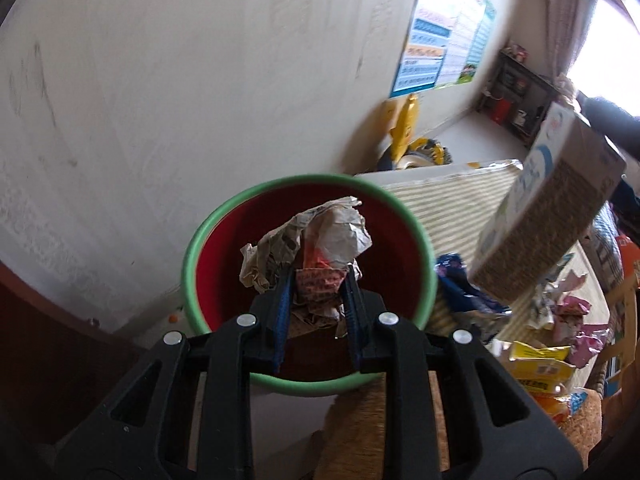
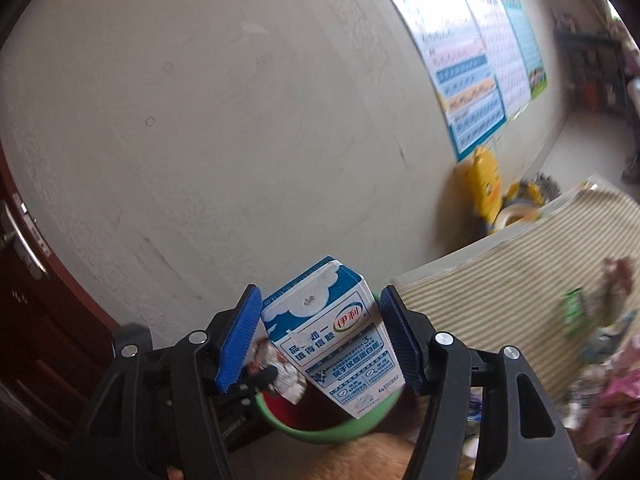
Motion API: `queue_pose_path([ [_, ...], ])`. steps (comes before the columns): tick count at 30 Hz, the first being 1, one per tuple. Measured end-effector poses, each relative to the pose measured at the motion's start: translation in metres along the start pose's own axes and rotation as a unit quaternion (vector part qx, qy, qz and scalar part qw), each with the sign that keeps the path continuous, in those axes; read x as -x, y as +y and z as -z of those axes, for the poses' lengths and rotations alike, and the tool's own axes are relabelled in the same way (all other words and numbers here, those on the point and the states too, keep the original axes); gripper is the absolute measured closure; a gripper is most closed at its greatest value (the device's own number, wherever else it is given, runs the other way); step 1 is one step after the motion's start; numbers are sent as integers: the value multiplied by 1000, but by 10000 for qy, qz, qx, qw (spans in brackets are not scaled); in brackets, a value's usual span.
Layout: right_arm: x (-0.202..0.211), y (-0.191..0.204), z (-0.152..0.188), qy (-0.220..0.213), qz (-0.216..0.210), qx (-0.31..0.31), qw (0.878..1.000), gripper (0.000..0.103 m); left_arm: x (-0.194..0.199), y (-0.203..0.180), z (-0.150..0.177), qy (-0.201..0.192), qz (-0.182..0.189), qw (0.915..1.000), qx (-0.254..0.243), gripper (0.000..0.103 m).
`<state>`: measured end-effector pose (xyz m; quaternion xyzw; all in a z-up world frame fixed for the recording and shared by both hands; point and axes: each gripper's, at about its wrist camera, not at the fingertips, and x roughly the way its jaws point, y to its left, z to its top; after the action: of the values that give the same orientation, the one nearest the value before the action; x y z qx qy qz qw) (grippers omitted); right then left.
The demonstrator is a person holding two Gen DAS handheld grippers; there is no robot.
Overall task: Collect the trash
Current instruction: 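Carry the paper ball and milk carton to the red bucket and release both, then grasp the blue wrapper on the table with the left gripper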
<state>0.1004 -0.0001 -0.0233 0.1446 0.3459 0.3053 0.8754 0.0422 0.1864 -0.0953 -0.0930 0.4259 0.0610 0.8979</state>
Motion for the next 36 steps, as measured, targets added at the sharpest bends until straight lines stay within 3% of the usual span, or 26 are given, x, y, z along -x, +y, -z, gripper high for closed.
queue_pose_path([
  [13,-53,-2,20,554,73,-82,9984,41,-27,15,11,333,-123,9993,132,79],
  [15,-52,-5,19,544,99,-82,9984,41,-28,16,11,336,-81,9993,174,74],
  [19,-37,-6,23,425,186,-81,9989,33,-27,14,11,279,-144,9994,169,54],
  [29,16,-21,32,237,542,53,9982,33,-22,-1,9,197,-134,9997,-17,51],
  [36,66,-44,53,175,1220,387,9916,32,-13,-26,9,167,8,9997,-182,51],
])
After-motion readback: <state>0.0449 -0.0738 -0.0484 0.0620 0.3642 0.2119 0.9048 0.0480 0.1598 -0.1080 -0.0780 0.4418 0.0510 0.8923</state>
